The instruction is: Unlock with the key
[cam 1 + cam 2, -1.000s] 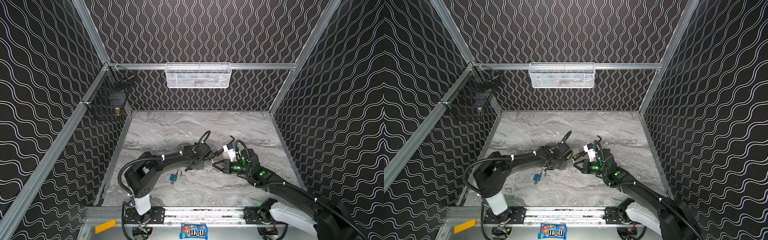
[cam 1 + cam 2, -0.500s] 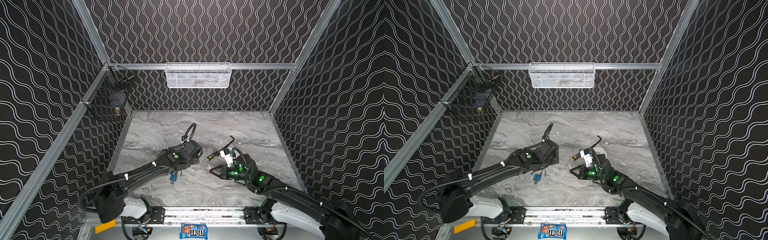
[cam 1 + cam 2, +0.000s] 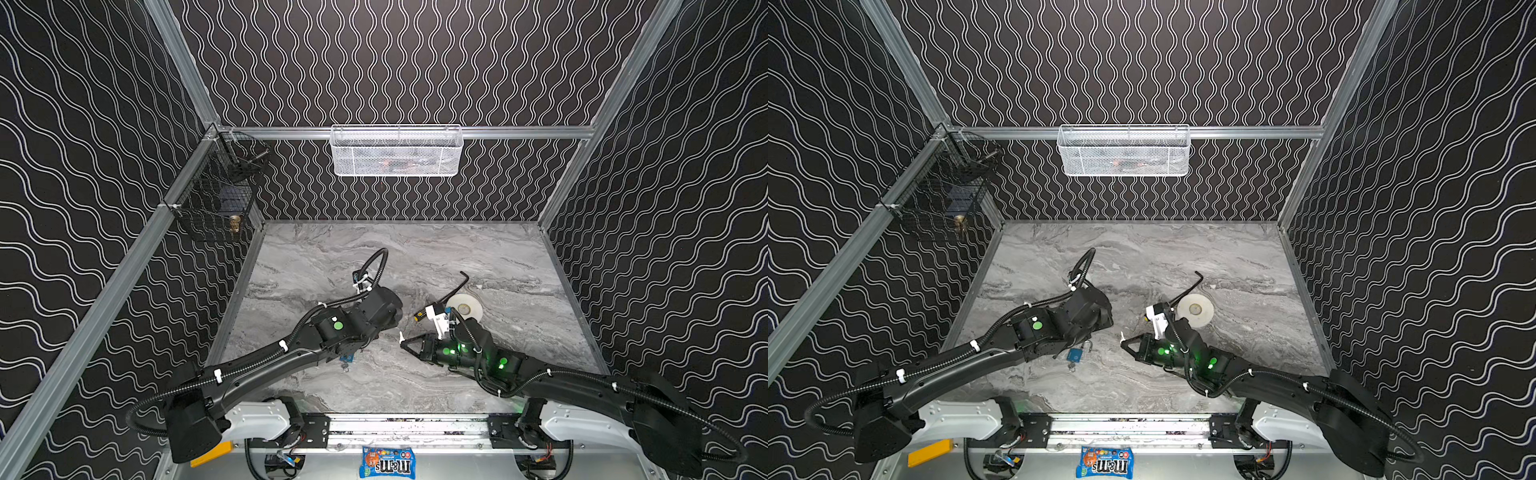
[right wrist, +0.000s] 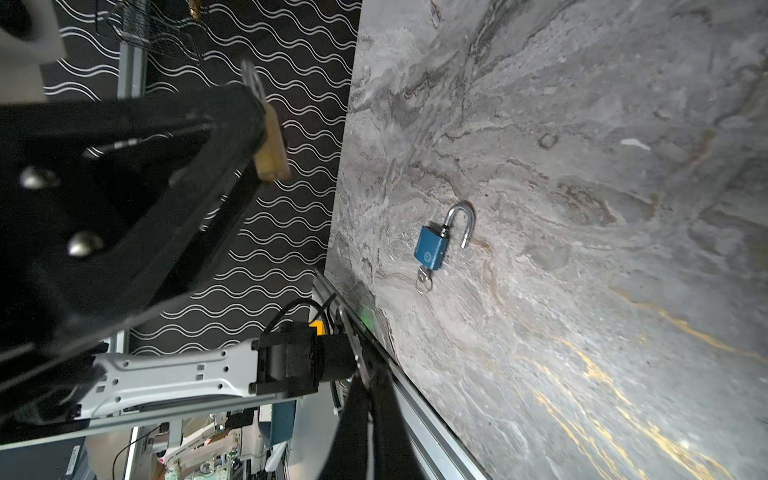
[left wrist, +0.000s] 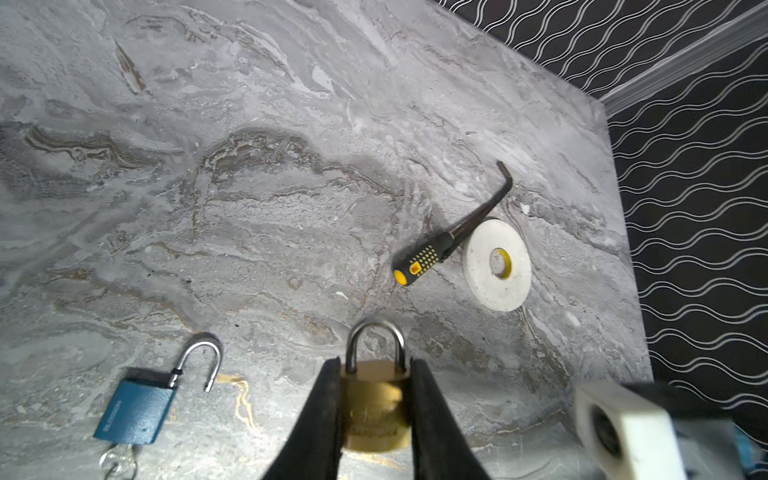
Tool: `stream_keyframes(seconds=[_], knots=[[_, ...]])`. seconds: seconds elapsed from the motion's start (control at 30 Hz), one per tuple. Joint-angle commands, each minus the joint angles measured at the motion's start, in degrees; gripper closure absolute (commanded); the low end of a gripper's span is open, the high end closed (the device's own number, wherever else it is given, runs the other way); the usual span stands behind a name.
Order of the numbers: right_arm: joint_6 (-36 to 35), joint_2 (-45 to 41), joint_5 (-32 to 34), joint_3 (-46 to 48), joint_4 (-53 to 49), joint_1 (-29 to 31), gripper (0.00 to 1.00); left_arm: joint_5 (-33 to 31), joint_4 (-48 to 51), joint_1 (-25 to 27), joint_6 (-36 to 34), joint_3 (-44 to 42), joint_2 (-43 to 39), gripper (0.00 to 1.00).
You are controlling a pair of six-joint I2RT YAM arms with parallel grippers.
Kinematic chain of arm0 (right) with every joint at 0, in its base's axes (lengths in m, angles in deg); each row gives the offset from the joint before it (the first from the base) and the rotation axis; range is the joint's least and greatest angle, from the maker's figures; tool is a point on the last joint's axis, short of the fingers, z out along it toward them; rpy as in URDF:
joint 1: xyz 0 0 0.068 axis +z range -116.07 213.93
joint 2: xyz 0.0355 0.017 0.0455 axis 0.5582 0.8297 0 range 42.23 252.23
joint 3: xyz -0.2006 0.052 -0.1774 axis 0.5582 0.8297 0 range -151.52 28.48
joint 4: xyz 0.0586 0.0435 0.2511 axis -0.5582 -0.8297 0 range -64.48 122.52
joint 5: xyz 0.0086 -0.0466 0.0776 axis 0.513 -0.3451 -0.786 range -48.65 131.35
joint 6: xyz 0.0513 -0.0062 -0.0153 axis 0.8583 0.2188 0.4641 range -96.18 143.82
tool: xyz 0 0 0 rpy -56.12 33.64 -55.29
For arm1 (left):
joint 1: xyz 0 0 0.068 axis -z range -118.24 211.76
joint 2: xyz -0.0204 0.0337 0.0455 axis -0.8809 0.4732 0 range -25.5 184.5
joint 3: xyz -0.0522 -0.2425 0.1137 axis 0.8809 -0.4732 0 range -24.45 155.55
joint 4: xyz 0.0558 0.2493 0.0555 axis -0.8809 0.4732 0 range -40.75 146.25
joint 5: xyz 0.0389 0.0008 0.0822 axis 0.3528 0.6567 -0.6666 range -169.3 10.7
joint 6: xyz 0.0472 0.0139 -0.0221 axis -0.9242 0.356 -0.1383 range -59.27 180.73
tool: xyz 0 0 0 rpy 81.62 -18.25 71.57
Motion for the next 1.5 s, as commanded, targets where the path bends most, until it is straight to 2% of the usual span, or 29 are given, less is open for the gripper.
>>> stream_keyframes(seconds=[0.0, 0.27, 1.47], knots=[[2.3, 1.3, 3.1, -1.3, 5.3, 0.5, 1.0, -4.6, 2.4, 1.3, 2.1, 1.6, 0.6, 1.0], [3.3, 3.3, 3.0, -2.8, 7.6, 0.5, 1.0, -6.8, 4.5, 2.9, 2.0, 3.4, 2.3, 1.0], [3.2, 7.7, -2.8, -5.1, 11.7, -1.8, 1.0, -4.7, 1.2, 3.4, 0.7, 2.2, 1.5, 1.0]])
